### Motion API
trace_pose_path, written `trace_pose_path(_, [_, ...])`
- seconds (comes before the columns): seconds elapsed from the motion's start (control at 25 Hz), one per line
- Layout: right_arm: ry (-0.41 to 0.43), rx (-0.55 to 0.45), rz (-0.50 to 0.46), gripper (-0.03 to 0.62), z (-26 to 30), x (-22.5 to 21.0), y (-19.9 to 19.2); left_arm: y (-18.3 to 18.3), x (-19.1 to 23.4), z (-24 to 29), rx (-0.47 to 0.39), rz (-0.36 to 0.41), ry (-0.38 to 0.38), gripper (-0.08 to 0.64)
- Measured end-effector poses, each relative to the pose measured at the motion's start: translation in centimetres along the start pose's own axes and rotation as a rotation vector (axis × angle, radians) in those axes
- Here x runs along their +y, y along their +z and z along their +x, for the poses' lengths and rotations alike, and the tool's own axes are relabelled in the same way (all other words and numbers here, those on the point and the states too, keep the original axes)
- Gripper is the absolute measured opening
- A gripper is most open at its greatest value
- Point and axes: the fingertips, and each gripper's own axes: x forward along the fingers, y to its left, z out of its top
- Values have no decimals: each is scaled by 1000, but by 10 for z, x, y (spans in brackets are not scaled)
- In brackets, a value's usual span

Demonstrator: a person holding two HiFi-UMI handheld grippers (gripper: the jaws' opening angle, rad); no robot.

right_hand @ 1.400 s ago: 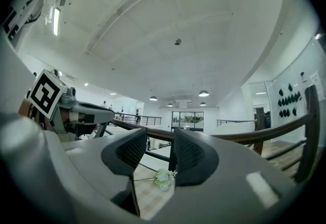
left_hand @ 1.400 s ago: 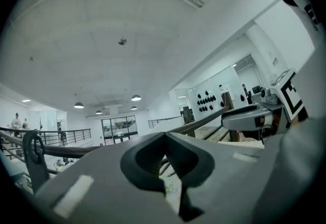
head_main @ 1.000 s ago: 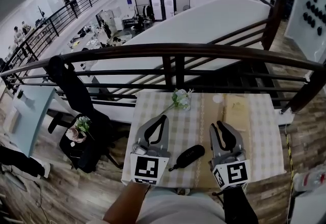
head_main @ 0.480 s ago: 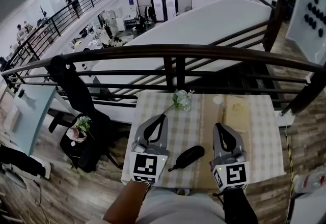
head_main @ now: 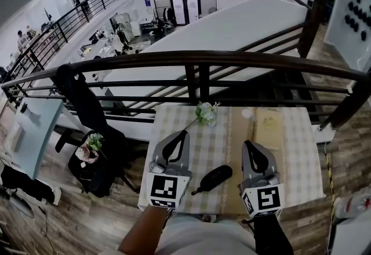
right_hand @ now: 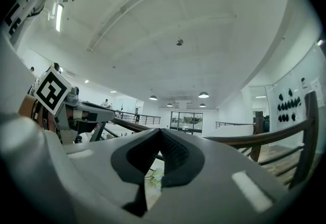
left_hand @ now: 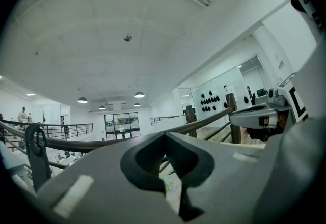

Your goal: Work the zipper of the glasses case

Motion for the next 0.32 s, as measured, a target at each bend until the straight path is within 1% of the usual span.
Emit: trace_pose_path(0.32, [4,-3,2,26,0,6,4,0,3,-6,1,-9,0,0])
